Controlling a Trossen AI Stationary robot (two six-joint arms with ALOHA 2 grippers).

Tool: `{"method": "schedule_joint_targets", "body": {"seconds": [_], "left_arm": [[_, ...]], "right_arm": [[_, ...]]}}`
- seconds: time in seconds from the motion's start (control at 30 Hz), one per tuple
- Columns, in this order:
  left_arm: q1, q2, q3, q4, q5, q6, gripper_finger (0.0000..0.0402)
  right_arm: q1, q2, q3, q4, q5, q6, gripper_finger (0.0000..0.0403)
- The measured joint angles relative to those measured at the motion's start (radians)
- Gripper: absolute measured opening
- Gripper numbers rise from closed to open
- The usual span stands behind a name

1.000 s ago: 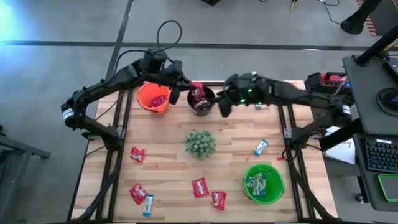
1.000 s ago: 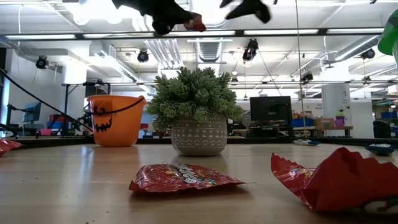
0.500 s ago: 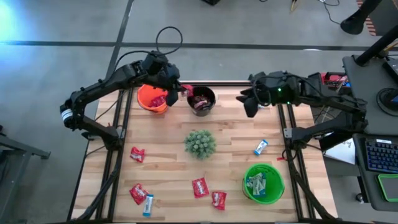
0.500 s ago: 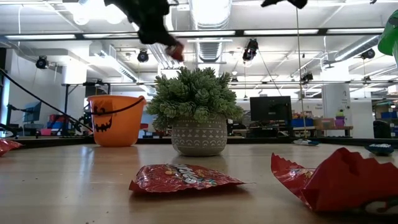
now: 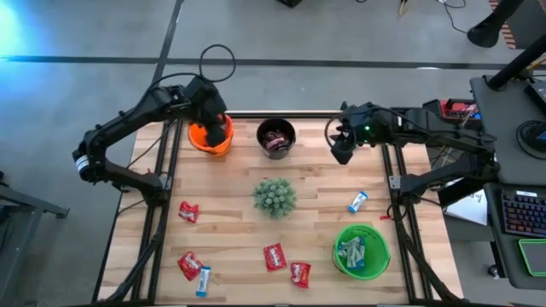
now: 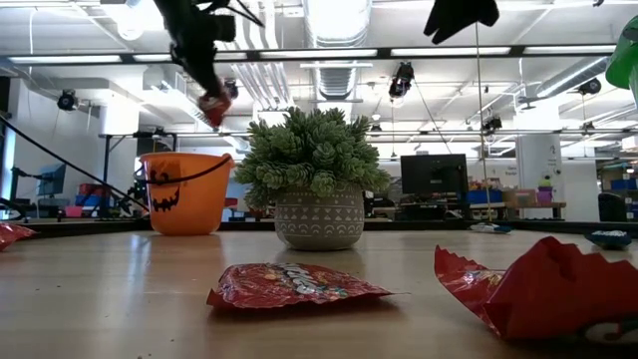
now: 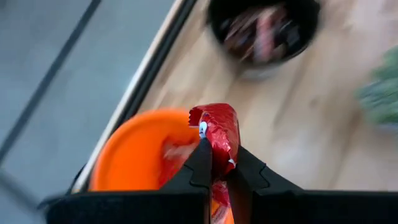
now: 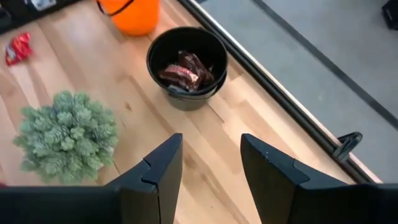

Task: Sort candy
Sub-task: Put the red candy into the orange bucket

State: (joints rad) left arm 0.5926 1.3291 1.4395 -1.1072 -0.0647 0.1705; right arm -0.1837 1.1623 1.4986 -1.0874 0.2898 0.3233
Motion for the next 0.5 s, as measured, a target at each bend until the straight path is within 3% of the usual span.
{"method": "schedule_joint_targets", "body": {"seconds": [0.33, 0.5], "left_arm": [[0.005, -0.007, 0.000, -0.126, -0.178, -0.054, 0.0001], [0.008, -0.007, 0.000, -0.133, -0.198, -0.079, 0.0001]], "right_arm": [[0.000, 0.077, 0.000, -0.012, 0.000, -0.065, 0.0153], [0.000, 0.104, -0.001, -0.048, 0.000, -0.094, 0.0153]]}}
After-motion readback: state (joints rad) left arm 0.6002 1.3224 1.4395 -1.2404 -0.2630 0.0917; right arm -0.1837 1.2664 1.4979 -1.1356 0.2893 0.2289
